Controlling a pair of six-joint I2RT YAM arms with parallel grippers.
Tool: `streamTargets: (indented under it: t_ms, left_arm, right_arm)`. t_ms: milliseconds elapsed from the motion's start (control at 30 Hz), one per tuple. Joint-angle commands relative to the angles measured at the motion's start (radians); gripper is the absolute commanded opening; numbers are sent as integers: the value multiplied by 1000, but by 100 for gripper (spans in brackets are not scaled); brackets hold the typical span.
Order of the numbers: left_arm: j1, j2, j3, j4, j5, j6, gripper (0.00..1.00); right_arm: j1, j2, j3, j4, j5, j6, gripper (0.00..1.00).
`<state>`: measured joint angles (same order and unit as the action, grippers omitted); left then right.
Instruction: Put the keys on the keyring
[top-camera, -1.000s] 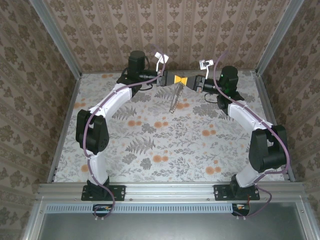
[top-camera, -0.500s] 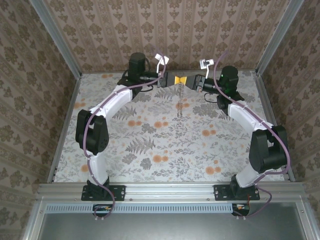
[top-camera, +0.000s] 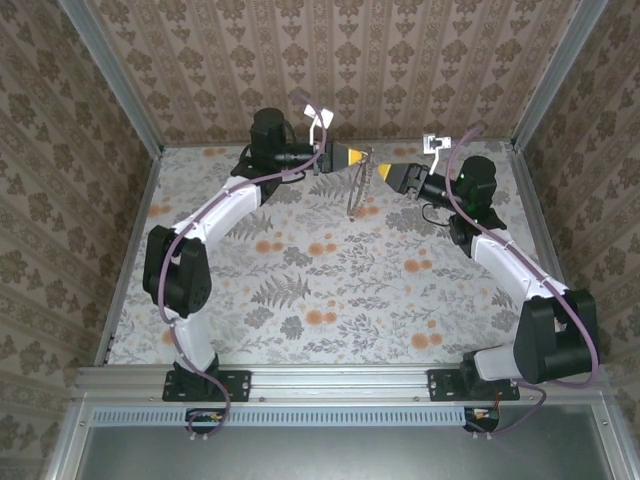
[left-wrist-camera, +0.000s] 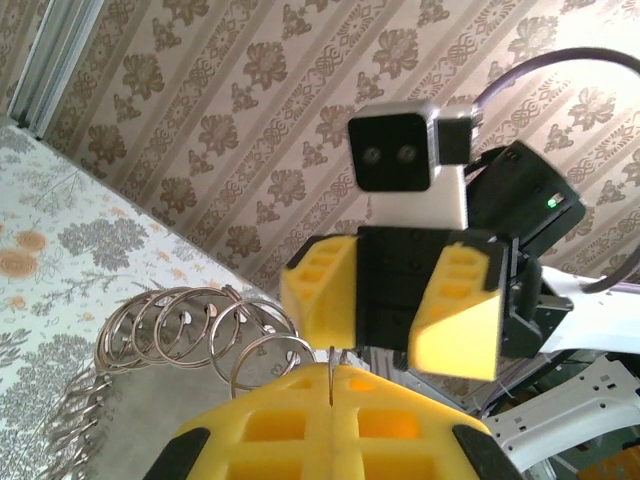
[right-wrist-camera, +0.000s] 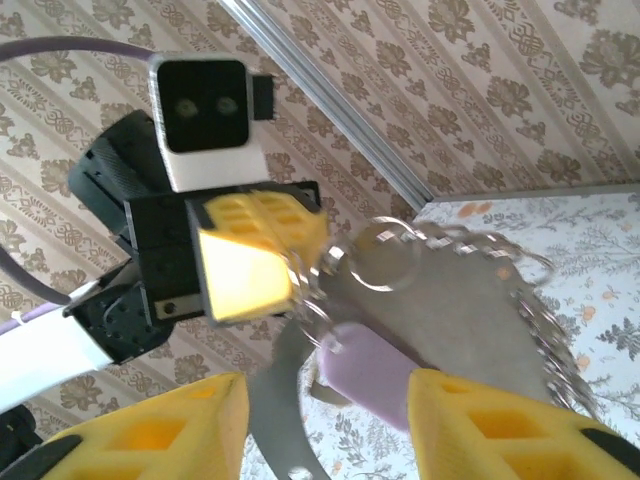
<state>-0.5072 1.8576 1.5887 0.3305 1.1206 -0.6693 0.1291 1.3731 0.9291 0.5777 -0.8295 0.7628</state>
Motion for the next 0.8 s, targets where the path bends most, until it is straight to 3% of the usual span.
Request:
streamTargets:
  t_ms: [0, 300, 767]
  left_arm:
    - [-10, -66, -9, 82, -12, -29, 0]
    - [-11, -98, -28, 87, -32, -28, 0]
    - [-13, -95, -27, 106, -25, -46, 0]
  right_arm:
    - [12, -35, -25, 64, 24, -2, 52]
    - [80, -58, -1, -24, 76, -87, 59]
    - [104, 24, 79, -47, 105, -109, 54]
